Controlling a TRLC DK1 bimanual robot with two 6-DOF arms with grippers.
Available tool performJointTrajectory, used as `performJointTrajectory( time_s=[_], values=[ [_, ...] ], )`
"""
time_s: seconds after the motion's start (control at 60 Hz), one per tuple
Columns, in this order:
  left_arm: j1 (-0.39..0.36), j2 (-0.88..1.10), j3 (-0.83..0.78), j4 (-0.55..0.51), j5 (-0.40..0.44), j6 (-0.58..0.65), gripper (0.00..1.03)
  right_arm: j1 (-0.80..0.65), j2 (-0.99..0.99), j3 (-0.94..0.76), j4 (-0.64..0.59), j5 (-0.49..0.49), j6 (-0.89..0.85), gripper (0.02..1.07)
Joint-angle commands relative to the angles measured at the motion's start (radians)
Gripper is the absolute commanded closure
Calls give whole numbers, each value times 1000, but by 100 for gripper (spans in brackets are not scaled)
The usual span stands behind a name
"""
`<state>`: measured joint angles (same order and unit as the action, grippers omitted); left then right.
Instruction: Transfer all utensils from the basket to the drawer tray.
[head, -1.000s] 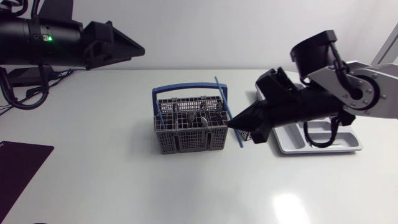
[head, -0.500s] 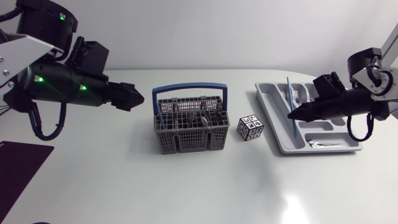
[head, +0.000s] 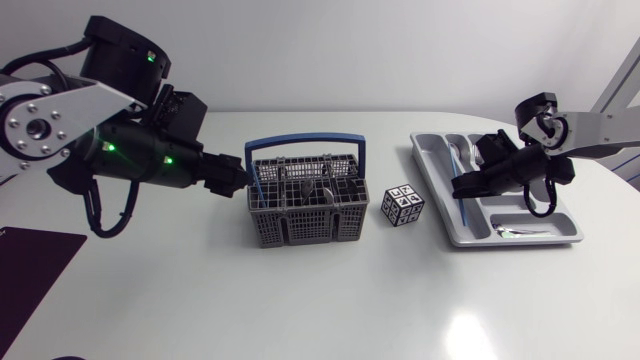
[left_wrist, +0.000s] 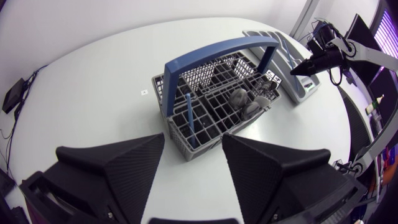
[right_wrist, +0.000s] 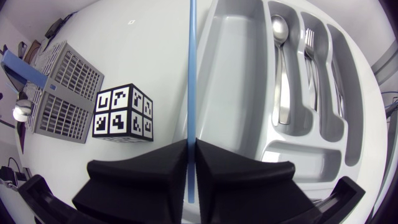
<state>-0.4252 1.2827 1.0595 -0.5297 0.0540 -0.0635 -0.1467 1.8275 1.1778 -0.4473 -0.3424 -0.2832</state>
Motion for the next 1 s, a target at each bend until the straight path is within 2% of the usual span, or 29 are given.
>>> performJointTrajectory(
  time_s=[0.0, 0.05, 0.133, 0.233, 0.533, 0.733, 0.85, 0.983],
  values=[
    [-12, 26, -35, 14, -16, -32, 38, 15, 32, 22, -2, 8, 32, 75],
    [-15, 29, -39, 22, -17, -32, 38, 21, 30, 13, 4, 8, 30, 56],
    [-17, 30, -47, 34, -19, -36, 38, 25, 18, 2, 5, 8, 21, 33],
    [-17, 37, -61, 73, -29, -41, 38, 32, -10, -12, 5, 8, 18, 20],
    [-44, 90, -110, 234, -77, -50, 39, 73, -123, -56, -18, 8, 29, 10],
    [-67, 156, -110, 329, -128, -53, 39, 125, -186, -83, -25, 10, 50, 9],
    [-81, 193, -110, 370, -148, -61, 46, 150, -211, -95, -27, 11, 58, 9],
    [-93, 216, -113, 399, -158, -73, 60, 168, -229, -110, -25, 17, 61, 9]
  ],
)
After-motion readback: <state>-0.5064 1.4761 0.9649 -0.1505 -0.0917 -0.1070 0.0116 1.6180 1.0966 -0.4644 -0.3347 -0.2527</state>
